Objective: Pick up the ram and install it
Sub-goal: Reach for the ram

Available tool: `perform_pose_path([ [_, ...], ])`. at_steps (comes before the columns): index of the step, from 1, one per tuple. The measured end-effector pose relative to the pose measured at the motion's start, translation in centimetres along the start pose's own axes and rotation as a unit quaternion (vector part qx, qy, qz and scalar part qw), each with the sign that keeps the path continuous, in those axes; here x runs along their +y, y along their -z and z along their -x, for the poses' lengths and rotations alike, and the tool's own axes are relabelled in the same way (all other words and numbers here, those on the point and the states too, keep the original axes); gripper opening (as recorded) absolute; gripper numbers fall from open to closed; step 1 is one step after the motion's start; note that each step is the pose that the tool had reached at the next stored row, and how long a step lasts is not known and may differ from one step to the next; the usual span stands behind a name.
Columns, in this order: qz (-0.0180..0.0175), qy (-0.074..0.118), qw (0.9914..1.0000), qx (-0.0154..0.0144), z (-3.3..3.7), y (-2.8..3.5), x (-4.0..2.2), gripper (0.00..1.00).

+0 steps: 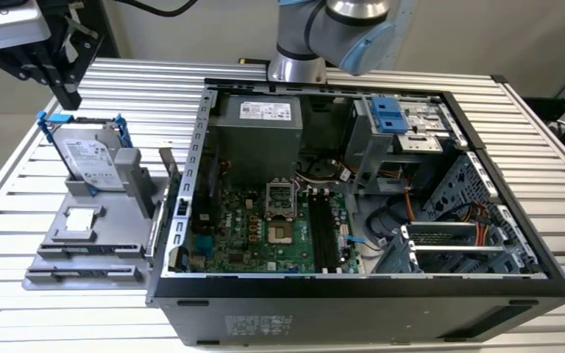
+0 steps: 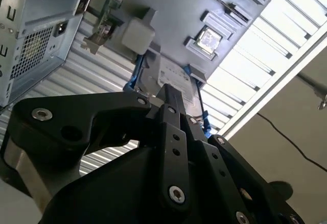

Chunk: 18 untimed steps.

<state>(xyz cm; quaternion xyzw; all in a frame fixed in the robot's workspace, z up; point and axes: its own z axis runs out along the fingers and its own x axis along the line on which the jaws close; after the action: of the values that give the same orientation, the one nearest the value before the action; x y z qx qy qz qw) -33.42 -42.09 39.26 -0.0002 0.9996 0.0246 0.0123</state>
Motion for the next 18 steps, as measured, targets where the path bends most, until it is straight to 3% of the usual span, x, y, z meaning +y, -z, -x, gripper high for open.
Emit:
perform_pose_path([
  [8, 0.0, 0.0, 1.0, 0.0, -1.12, 0.03, -0.01, 0.0],
  [18, 0.0, 0.0, 1.0, 0.0, -1.15, 0.03, -0.14, 0.0],
])
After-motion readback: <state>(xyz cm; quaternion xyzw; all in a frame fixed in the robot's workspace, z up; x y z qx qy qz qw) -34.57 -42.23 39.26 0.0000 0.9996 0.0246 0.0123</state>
